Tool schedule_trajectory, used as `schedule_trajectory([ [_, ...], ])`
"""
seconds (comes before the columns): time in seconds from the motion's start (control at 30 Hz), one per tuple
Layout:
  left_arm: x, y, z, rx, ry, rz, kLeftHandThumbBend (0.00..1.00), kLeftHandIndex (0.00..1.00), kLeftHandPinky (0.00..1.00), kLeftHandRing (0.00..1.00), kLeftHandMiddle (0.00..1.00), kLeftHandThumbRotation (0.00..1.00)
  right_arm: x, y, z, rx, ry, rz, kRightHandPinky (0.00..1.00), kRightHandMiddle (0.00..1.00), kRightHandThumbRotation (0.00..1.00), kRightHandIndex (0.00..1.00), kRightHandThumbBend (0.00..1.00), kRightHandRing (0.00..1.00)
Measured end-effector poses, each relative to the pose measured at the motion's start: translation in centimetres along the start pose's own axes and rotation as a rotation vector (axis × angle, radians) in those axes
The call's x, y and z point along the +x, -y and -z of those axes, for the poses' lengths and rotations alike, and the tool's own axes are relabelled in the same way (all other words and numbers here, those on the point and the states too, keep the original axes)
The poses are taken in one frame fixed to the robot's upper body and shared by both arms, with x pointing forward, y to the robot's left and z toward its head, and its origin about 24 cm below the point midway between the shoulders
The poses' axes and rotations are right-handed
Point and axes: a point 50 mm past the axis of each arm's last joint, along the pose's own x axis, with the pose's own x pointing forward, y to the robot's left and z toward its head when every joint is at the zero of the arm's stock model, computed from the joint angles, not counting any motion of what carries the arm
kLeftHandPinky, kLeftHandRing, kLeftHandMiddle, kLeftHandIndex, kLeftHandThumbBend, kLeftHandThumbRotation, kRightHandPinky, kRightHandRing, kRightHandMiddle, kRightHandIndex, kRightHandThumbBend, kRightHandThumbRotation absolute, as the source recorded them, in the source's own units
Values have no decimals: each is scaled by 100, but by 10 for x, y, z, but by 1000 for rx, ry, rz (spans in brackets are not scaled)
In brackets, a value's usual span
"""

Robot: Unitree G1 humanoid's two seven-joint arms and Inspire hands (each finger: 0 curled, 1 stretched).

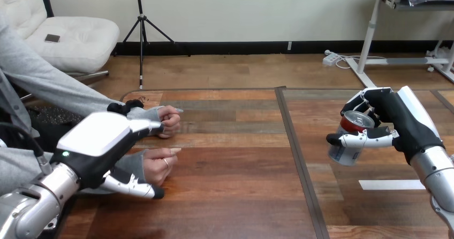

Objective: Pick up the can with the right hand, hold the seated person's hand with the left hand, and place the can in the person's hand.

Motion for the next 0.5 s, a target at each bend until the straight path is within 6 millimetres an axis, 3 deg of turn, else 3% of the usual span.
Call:
schedule_trajectory([
  [0.5,5,11,10,18,-76,87,100,89,79,88,91,52,0,0,0,5,0,-11,22,35,0,43,82,26],
])
